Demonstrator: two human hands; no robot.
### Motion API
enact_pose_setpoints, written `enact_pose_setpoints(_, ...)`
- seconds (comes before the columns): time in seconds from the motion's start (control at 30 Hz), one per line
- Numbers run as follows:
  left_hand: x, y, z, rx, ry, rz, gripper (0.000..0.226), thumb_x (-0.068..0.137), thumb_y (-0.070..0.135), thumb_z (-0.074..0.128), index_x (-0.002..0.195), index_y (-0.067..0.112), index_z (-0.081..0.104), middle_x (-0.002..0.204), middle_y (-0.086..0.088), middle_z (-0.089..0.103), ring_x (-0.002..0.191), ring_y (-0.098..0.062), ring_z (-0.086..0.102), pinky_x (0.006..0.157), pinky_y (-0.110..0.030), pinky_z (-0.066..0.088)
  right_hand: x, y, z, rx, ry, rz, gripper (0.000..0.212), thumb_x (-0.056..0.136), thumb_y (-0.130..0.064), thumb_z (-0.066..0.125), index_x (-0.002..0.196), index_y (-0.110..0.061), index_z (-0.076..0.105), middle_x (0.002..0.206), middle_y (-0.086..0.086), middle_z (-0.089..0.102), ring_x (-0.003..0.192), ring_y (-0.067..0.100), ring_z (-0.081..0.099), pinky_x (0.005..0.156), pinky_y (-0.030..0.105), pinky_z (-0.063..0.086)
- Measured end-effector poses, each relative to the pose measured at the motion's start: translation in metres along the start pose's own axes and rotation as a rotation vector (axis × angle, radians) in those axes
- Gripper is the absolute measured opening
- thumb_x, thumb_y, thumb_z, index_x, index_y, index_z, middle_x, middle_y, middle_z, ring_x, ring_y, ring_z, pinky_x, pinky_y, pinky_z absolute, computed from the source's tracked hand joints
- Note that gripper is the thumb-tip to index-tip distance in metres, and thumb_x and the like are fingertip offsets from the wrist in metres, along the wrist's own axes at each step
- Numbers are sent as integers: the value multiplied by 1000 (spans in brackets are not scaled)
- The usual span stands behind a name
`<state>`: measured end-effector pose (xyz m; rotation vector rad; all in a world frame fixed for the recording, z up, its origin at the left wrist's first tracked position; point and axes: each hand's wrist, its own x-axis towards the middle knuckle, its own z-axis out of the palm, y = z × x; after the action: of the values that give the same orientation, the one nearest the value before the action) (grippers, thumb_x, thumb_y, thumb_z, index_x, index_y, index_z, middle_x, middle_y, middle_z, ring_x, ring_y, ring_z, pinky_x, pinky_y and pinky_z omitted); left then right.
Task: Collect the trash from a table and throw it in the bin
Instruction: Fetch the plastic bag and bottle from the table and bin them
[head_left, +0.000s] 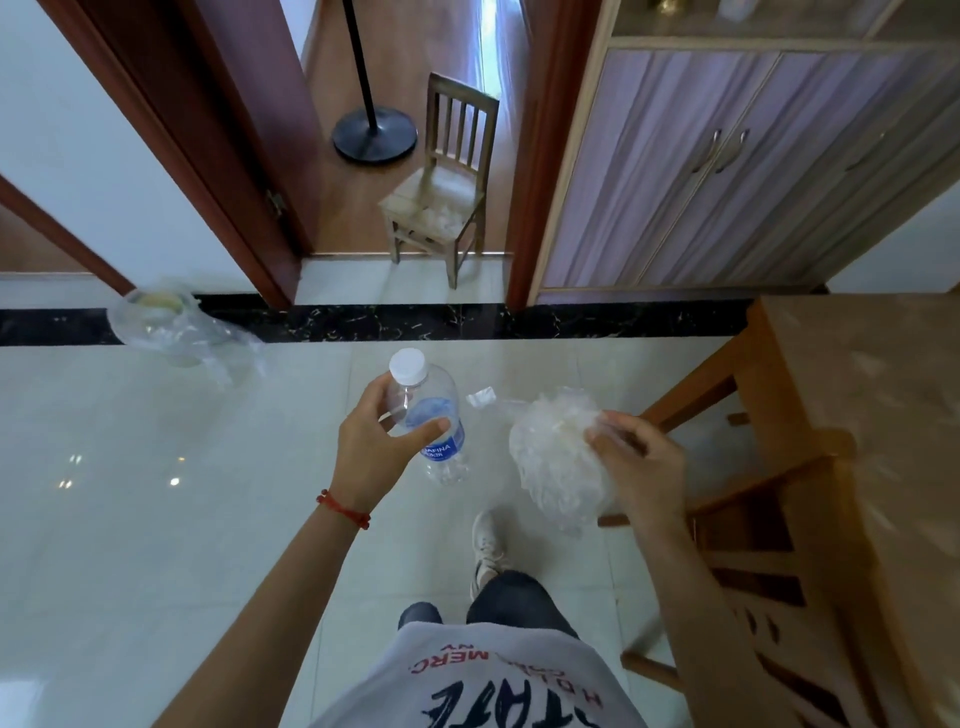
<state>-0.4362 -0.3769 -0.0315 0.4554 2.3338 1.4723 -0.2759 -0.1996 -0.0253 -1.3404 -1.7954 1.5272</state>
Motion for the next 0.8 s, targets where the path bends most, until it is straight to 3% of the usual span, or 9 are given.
enact_pose_setpoints(0.13, 61, 21, 17, 14, -5, 18, 62, 74, 17, 73, 128, 8, 44, 125, -9, 55, 104, -17, 52, 85, -24, 44, 62, -30, 8, 7, -16, -25, 22, 77, -9, 70, 97, -17, 67, 86, -14, 64, 78, -1, 59, 66, 5, 48)
enact_pose_setpoints(0.3, 128, 38, 31, 26, -13, 5, 60, 75, 17, 72, 126, 7, 44, 125, -10, 54, 103, -16, 50, 81, -16, 41, 125, -58, 26, 3, 0, -8, 22, 77, -11, 71, 99, -13, 70, 88, -7, 69, 81, 6, 63, 75, 21, 54)
enact_pose_setpoints(0.4, 170, 43, 39, 15, -35, 13, 60, 73, 16, 73, 125, 6, 45, 122, -10, 56, 102, -18, 53, 79, -15, 42, 162, -66, 41, -7, 16, 24, 22, 77, -13, 71, 99, -14, 70, 88, -6, 69, 81, 10, 64, 69, 29, 53)
enact_pose_setpoints(0.5, 219, 50, 45, -5, -77, 32, 62, 71, 14, 75, 126, 6, 46, 121, -10, 57, 104, -21, 55, 85, -24, 47, 199, -76, 59, -35, 49, 27, 22, 76, -14, 71, 98, -16, 71, 86, -3, 70, 76, 14, 63, 61, 25, 49)
enact_pose_setpoints(0.63, 287, 66, 51, -22, -132, 61, 63, 70, 15, 76, 125, 6, 48, 120, -11, 59, 105, -25, 57, 92, -39, 50, 248, -101, 80, -53, 88, -36, 18, 76, -12, 71, 94, -15, 71, 78, -4, 69, 68, 2, 62, 59, 9, 48)
enact_pose_setpoints(0.8, 363, 87, 62, -40, -217, 89, 72, 63, 26, 81, 124, 4, 48, 117, -14, 61, 104, -28, 60, 90, -42, 52, 302, -133, 101, -30, 147, -75, 12, 77, -5, 70, 87, -13, 70, 68, 1, 65, 56, -6, 55, 54, 4, 41)
